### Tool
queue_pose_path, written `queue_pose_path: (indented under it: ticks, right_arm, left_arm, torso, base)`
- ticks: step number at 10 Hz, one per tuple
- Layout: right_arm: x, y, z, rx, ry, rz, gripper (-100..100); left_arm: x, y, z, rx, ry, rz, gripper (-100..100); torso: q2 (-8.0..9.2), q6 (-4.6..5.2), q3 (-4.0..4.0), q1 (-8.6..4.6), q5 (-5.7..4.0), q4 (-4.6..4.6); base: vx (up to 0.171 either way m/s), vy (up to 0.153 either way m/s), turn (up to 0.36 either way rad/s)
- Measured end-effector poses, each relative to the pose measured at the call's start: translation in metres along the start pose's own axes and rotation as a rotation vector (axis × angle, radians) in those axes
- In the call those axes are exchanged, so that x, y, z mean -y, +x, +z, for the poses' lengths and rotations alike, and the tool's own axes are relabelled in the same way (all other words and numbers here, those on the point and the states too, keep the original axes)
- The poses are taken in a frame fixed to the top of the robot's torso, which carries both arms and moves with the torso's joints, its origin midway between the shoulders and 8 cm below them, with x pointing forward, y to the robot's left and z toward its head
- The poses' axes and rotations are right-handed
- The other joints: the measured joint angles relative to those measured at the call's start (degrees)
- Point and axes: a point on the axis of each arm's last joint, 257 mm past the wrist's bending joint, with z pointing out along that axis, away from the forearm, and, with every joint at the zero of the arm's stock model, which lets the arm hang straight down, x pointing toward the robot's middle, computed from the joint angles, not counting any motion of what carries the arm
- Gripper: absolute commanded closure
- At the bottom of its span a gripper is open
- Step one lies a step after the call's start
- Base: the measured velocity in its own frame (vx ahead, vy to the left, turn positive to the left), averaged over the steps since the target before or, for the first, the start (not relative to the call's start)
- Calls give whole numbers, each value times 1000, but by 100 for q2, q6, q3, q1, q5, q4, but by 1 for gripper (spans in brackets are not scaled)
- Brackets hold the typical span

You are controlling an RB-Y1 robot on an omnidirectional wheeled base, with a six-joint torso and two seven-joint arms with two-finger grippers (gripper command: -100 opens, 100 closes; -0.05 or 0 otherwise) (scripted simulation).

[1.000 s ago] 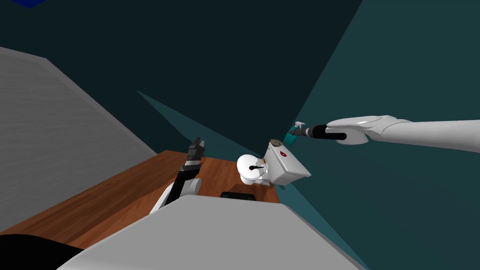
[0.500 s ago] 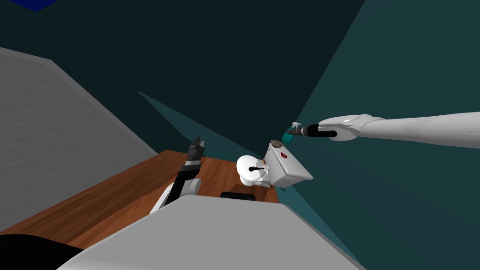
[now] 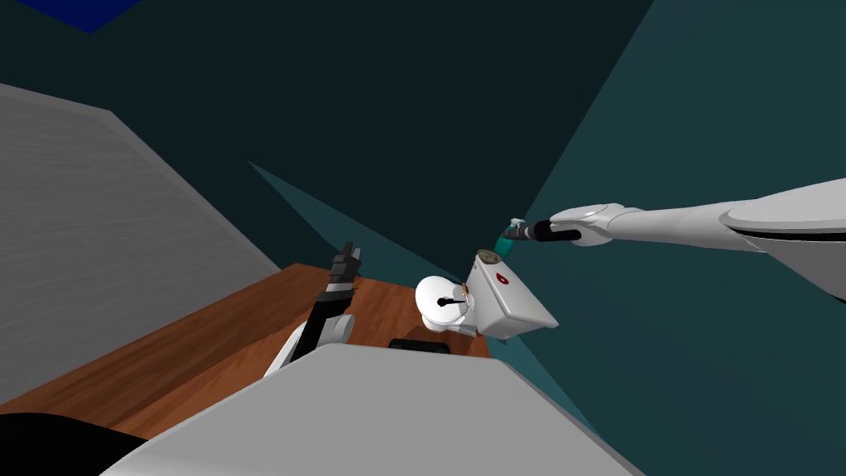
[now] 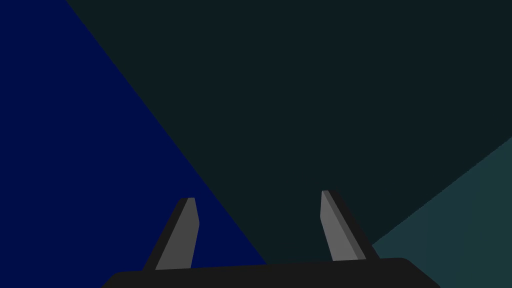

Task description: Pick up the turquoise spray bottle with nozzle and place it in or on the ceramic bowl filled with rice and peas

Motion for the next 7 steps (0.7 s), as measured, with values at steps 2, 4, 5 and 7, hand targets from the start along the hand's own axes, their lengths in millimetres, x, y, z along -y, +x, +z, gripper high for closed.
queue_pose_path:
  ticks: [2,4,5,7]
  right_arm:
    - [3,5,7,-21,11,16,100]
    - [8,12,14,-51,31,34,100]
    - [11,20,19,-72,41,47,100]
    - [18,25,22,-88,60,59,100]
  left_arm:
    - [0,0,0,0,0,0,0]
    - [0,0,0,0,0,0,0]
    - [0,0,0,0,0,0,0]
    - [0,0,0,0,0,0,0]
  torso:
    - [7,2,4,6,3,3]
    - [0,-1,1,4,4,1]
    - [-4,4,-2,-5,2,-1]
    - [0,9,2,-2,4,4]
  base:
    - [47,-40,41]
    - [69,-74,89]
    - [64,-74,20]
    - [76,-64,59]
